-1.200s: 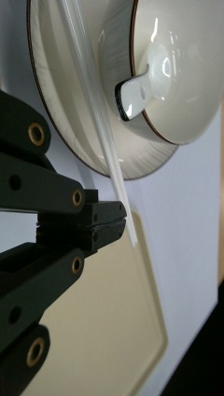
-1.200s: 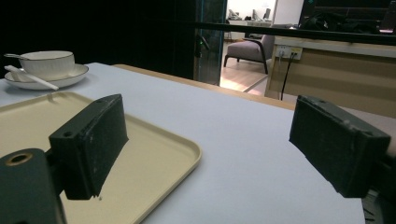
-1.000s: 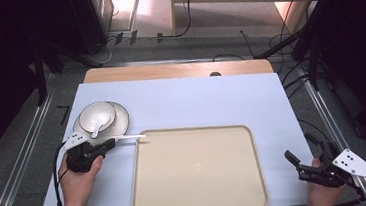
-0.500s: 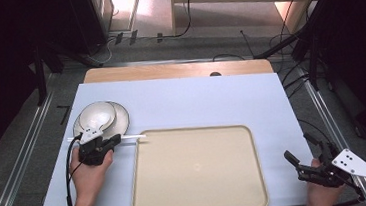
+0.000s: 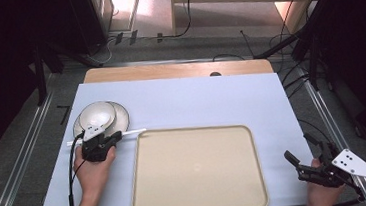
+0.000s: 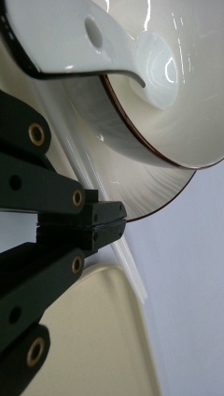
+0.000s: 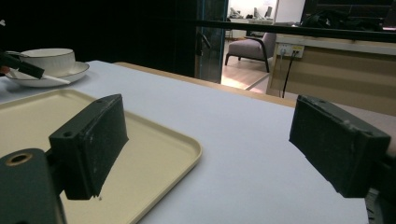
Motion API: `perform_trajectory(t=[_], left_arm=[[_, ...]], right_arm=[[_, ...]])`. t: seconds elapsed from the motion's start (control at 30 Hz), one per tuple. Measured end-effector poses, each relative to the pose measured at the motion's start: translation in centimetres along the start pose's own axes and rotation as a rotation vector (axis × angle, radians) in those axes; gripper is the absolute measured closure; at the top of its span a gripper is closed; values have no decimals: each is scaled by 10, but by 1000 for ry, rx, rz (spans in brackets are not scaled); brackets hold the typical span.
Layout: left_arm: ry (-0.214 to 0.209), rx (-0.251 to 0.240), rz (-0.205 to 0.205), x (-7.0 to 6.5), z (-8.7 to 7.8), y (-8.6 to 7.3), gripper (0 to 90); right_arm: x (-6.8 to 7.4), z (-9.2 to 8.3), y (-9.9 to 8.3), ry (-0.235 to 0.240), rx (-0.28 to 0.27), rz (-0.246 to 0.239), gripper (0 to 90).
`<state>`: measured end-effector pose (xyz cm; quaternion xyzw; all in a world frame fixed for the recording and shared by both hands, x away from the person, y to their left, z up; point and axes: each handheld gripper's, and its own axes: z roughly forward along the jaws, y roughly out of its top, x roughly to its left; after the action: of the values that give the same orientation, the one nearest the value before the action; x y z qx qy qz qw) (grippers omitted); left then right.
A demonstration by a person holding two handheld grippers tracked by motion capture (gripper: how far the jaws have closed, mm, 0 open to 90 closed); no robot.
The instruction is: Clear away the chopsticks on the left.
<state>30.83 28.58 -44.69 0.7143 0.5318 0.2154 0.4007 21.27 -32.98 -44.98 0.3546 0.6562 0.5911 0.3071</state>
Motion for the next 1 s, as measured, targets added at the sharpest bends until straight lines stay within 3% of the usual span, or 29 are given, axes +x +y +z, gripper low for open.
perform_trajectory(t=[0.2, 0.57, 1.0], left_arm=[[17, -26, -30, 1, 5, 0, 900], [51, -42, -46, 1, 11, 0, 900], [51, -67, -70, 3, 13, 1, 896]], right_arm=[[0, 0, 0, 0, 2, 0, 117], [1, 1, -1, 5, 5, -1, 117], [2, 2, -1, 3, 8, -3, 117]])
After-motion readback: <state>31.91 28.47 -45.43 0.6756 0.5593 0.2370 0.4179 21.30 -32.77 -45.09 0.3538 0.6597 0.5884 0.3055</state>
